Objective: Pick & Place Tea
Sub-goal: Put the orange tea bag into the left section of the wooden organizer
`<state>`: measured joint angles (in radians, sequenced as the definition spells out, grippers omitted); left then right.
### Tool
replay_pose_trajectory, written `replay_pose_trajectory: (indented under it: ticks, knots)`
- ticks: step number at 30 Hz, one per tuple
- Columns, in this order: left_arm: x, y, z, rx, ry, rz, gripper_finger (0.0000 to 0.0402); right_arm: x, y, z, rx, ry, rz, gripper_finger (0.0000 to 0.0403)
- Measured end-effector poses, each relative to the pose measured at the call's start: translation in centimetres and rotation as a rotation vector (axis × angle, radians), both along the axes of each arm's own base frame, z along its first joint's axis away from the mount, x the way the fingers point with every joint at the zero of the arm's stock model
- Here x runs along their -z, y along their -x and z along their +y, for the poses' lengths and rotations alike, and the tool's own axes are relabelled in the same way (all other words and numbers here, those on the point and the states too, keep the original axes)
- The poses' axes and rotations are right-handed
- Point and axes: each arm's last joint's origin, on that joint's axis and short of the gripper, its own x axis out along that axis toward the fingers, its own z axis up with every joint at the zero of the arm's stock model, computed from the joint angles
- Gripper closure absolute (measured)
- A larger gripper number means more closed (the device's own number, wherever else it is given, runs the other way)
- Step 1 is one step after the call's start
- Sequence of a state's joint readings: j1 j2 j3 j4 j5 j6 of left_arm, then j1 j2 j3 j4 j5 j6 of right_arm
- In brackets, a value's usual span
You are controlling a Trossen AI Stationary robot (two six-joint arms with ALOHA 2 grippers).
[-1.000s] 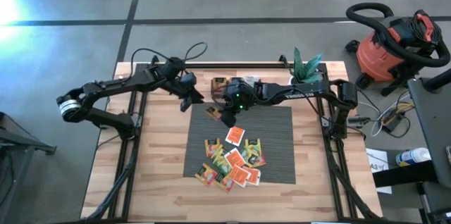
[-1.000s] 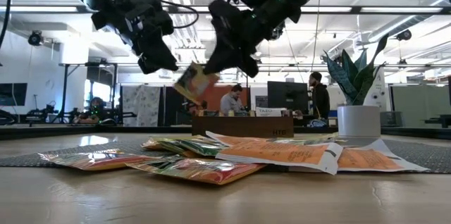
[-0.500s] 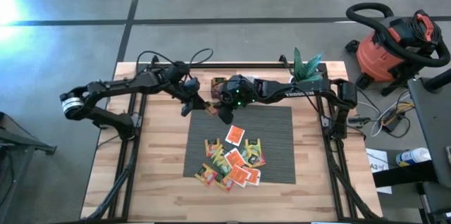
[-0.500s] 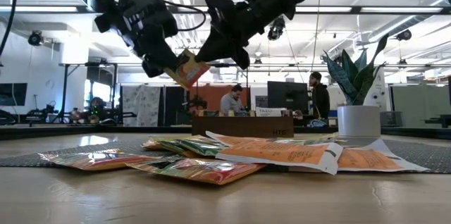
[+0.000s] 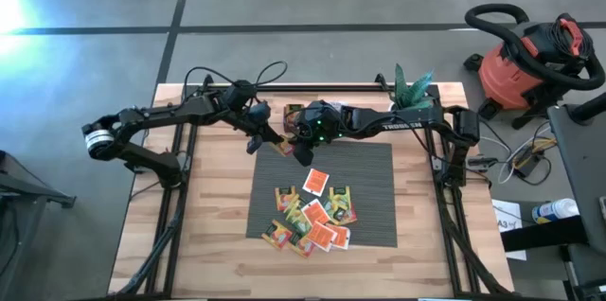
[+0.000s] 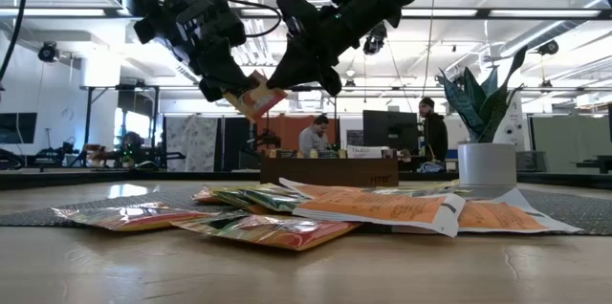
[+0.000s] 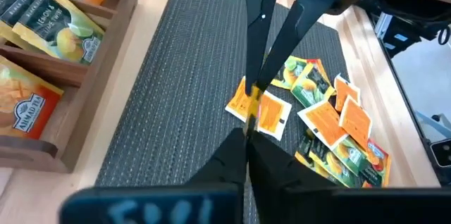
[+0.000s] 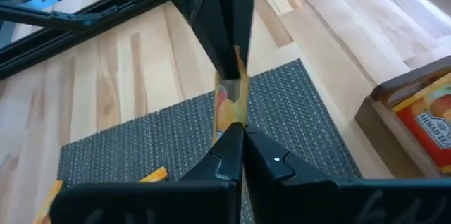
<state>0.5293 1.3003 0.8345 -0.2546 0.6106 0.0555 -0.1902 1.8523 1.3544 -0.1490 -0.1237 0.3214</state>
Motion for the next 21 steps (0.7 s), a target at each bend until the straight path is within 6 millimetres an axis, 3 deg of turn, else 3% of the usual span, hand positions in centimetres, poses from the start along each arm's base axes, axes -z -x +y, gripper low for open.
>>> replay_pose_trajectory:
  ticks: [9, 16, 21]
  knots:
    - [0.1, 0.0, 0.0, -0.003, -0.018, 0.008, 0.04, 0.0, 0.3, -0.5, 0.136, 0.028, 0.033, 0.038]
    - [-0.6, -0.6, 0.5, -0.01, -0.077, 0.01, 0.0401, -1.1, 2.2, -0.3, 0.167, 0.052, 0.139, 0.0313]
    - [-1.1, -2.9, 2.1, 0.032, -0.185, 0.105, 0.0401, -3.4, 4.6, 0.0, 0.253, 0.155, 0.213, 0.027]
